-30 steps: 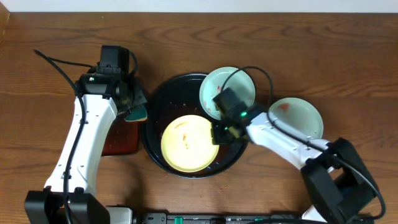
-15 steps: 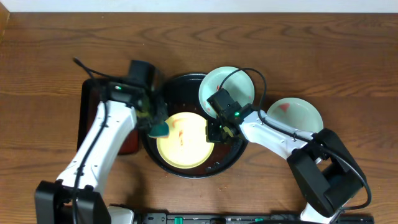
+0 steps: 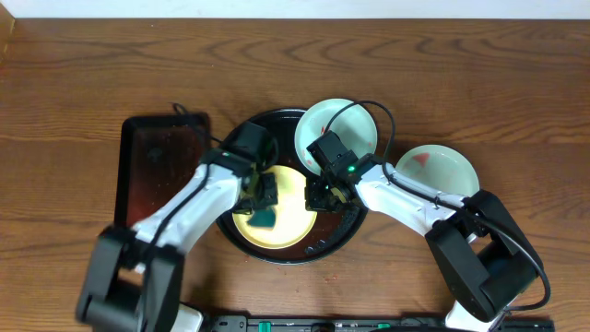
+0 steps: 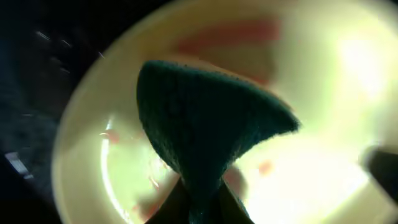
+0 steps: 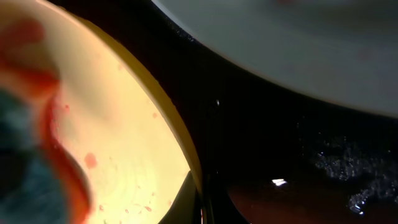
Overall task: Clean dirty plates on tray and stack at the side
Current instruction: 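Scrub the yellow plate with the sponge in the left gripper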
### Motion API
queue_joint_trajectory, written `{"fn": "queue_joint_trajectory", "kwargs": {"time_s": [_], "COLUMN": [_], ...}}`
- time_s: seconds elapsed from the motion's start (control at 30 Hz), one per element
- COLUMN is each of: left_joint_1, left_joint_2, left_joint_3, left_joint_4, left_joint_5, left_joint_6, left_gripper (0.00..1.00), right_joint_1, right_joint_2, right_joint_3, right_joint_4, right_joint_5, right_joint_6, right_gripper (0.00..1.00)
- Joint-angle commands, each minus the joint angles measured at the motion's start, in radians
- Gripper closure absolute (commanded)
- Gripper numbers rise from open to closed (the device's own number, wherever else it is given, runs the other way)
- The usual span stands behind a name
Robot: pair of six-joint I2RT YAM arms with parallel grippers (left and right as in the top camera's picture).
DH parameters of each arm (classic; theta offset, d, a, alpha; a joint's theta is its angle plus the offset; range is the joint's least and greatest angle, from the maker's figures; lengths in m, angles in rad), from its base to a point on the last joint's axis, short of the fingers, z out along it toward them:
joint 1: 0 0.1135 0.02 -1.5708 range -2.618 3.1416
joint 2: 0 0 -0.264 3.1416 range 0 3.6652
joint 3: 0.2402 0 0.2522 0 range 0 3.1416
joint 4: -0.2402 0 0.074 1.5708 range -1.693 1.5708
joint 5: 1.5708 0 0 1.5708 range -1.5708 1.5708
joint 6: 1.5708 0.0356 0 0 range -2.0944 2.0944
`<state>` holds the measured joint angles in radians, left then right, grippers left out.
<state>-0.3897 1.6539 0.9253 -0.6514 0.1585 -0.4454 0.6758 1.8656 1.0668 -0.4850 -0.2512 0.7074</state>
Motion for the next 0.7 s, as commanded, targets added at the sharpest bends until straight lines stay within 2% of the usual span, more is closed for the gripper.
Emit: {"fn": "queue_joint_trajectory", "kwargs": {"time_s": [0.0, 0.13, 0.23, 0.3, 0.43, 0.57, 0.67], "left_joint_1": [-0.001, -0.001, -0.001, 0.0, 0.019, 0.054, 0.074], "left_joint_2": [0.069, 0.076, 0.076, 0.076, 0.076, 0.076, 0.076], "left_joint_3": [-0.011, -0.007, 0.01, 0.017, 0.018, 0.018, 0.031], "left_joint_4": [-0.005, 0.0, 0.035, 0.065, 0.116, 0.138, 0.135], "left_joint_5": [0.078, 0.232, 0.433, 0.491, 0.354, -0.004, -0.151], "left_joint_6": [-0.009, 0.019, 0.147, 0.187, 0.143, -0.016, -0.049], "left_gripper": [0.92, 0.93, 0.93, 0.92, 0.92, 0.92, 0.93], "right_joint_1": [-0.013, -0.013, -0.013, -0.013, -0.013, -0.013, -0.013], "right_joint_2": [0.033, 0.033, 0.033, 0.033, 0.033, 0.033, 0.033], "right_joint_3": [0.0, 0.0, 0.0, 0.0, 0.0, 0.0, 0.0], "right_joint_4": [-0.005, -0.005, -0.005, -0.005, -0.005, -0.005, -0.005], "right_joint_5": [0.052, 0.052, 0.052, 0.053, 0.053, 0.053, 0.053], "right_joint_6": [-0.006, -0.006, -0.007, -0.006, -0.01, -0.01, -0.01], "right_gripper": [0.99, 0.99, 0.99, 0.99, 0.99, 0.99, 0.99]}}
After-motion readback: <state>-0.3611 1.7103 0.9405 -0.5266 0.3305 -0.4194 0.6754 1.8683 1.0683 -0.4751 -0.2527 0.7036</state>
